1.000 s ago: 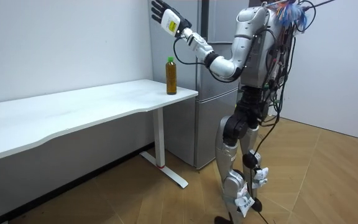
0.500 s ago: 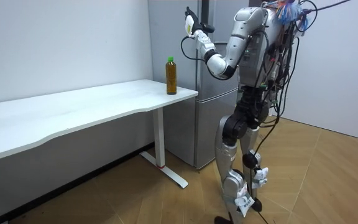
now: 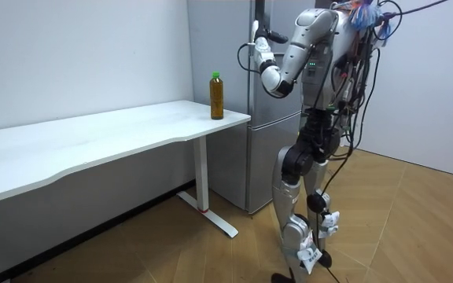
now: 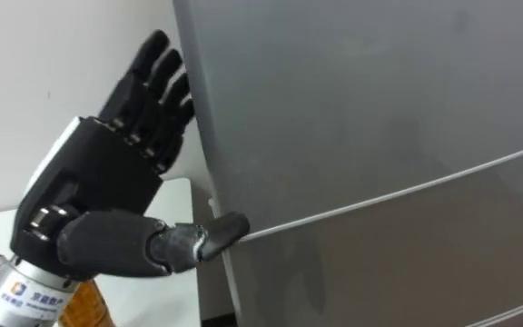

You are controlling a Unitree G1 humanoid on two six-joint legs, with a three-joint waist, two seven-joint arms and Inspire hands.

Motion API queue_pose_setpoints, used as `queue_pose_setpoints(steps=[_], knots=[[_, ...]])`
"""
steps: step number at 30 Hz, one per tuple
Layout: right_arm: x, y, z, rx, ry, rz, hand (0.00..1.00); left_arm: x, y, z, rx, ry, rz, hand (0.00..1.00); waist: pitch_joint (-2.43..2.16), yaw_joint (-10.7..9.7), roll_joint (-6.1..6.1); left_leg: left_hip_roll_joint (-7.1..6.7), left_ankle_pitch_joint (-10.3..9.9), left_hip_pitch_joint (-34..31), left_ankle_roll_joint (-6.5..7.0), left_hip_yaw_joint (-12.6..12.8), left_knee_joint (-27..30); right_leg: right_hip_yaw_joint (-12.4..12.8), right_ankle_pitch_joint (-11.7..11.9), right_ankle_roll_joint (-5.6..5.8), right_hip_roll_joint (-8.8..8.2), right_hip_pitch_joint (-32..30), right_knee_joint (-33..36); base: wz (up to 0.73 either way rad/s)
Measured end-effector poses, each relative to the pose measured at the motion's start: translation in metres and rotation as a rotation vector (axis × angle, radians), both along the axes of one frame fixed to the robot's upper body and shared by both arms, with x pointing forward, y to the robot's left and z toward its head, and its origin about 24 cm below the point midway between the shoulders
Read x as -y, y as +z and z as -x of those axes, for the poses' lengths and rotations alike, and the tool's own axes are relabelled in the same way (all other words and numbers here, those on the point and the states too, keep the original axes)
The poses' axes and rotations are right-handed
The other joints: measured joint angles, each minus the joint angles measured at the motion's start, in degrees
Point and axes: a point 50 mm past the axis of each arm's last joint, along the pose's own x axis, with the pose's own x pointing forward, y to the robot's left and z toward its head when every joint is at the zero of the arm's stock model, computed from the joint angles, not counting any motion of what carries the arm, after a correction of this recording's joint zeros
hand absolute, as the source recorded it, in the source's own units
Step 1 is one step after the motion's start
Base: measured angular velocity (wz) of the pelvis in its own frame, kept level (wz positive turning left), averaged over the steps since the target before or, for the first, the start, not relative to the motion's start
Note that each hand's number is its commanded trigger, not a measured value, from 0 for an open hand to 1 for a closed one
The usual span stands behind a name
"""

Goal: Put the bottle in the upper fridge

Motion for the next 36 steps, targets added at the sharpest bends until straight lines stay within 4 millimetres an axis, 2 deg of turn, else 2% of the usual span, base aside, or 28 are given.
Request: queue_pose_setpoints(steps=[5, 6, 9, 10, 17, 18, 23, 25, 29, 30, 31, 34, 36], knots=[[0.0, 0.0, -0.004, -0.015, 0.013, -0.002, 0.0, 0.007, -0.004, 0.0, -0.015, -0.055, -0.025, 0.0, 0.06, -0.8, 0.12, -0.02, 0.0, -0.5, 0.0, 0.0, 0.2, 0.1, 0.0, 0.0, 0.08, -0.2, -0.8, 0.05], [0.0, 0.0, -0.005, -0.016, 0.019, -0.001, 0.0, 0.007, -0.004, 0.0, -0.014, -0.057, -0.026, 0.11, 0.06, -0.9, 0.12, -0.02, 0.0, -0.6, 0.0, 0.0, 0.2, 0.1, 0.0, 0.0, 0.09, -0.2, -0.8, 0.08], [-0.001, 0.0, -0.007, -0.015, 0.035, -0.001, 0.0, 0.009, -0.004, 0.001, -0.015, -0.063, -0.015, 0.91, 0.01, -1.2, 0.19, -0.03, 0.0, -0.6, 0.0, 0.0, 0.2, 0.1, 0.0, 0.0, 0.11, -0.2, -0.9, 0.01], [-0.001, 0.0, -0.007, -0.016, 0.036, -0.001, 0.0, 0.009, -0.004, 0.001, -0.015, -0.064, -0.01, 1.0, -0.1, -1.2, 0.37, -0.03, 0.0, -0.6, 0.0, 0.1, 0.2, 0.1, 0.0, 0.0, 0.11, -0.2, -0.9, 0.0], [-0.002, 0.0, -0.01, -0.016, 0.075, 0.003, 0.0, 0.004, -0.001, -0.001, -0.019, -0.015, 0.038, 1.0, 0.01, -1.2, 0.18, -0.03, 0.0, -0.6, 0.0, 0.1, 0.1, -0.1, 0.0, 0.0, 0.1, -0.1, -0.9, 0.01], [-0.002, 0.0, -0.01, -0.017, 0.076, 0.003, 0.0, 0.005, -0.001, -0.001, -0.022, -0.027, 0.049, 0.91, 0.02, -1.2, 0.17, -0.03, 0.0, -0.6, 0.0, 0.1, 0.1, -0.1, 0.0, 0.0, 0.1, -0.1, -0.9, 0.0], [-0.003, 0.0, -0.009, -0.021, 0.078, 0.002, 0.0, 0.006, -0.001, 0.0, -0.042, -0.085, 0.101, 0.82, 0.13, -1.2, 0.07, -0.04, 0.0, -0.6, 0.0, 0.1, 0.1, -0.5, 0.0, 0.0, 0.04, 0.0, -0.8, 0.04], [-0.003, 0.0, -0.009, -0.022, 0.078, 0.002, 0.0, 0.008, -0.001, 0.001, -0.04, -0.097, 0.108, 0.68, 0.15, -1.2, 0.14, -0.05, 0.0, -0.7, 0.0, 0.1, 0.1, -0.5, 0.0, 0.0, 0.03, 0.0, -0.8, 0.0], [0.0, 0.001, -0.009, -0.021, 0.076, 0.008, 0.0, 0.014, -0.001, 0.002, -0.037, -0.128, 0.124, 0.51, 0.07, -1.2, 0.52, -0.05, 0.0, -0.5, 0.0, 0.3, 0.1, -0.3, 0.0, 0.0, 0.04, 0.0, -0.8, 0.0], [0.0, 0.001, -0.009, -0.022, 0.076, 0.009, 0.0, 0.015, -0.001, 0.003, -0.035, -0.135, 0.125, 0.25, 0.07, -1.2, 0.52, -0.05, 0.0, -0.5, 0.0, 0.4, 0.1, -0.2, 0.0, 0.0, 0.03, 0.0, -0.8, -0.03], [0.001, 0.001, -0.009, -0.021, 0.076, 0.011, 0.0, 0.016, -0.001, 0.004, -0.032, -0.15, 0.121, 0.25, 0.05, -1.2, 0.56, -0.05, 0.0, -0.5, 0.0, 0.4, 0.1, -0.1, 0.0, 0.0, 0.04, 0.0, -0.8, -0.04], [0.003, 0.001, -0.009, -0.022, 0.073, 0.015, 0.0, 0.021, -0.002, 0.005, -0.03, -0.184, 0.109, 0.01, -0.03, -1.3, 0.91, -0.03, 0.0, -0.3, 0.01, 0.9, 0.2, 0.1, 0.0, 0.0, 0.04, 0.0, -0.8, -0.05], [0.003, 0.001, -0.009, -0.02, 0.069, 0.013, 0.0, 0.026, -0.004, 0.006, -0.041, -0.207, 0.095, 0.0, -0.02, -1.4, 0.93, -0.01, 0.0, -0.3, 0.01, 0.9, 0.2, 0.1, 0.0, 0.0, 0.05, 0.0, -0.7, 0.0]])
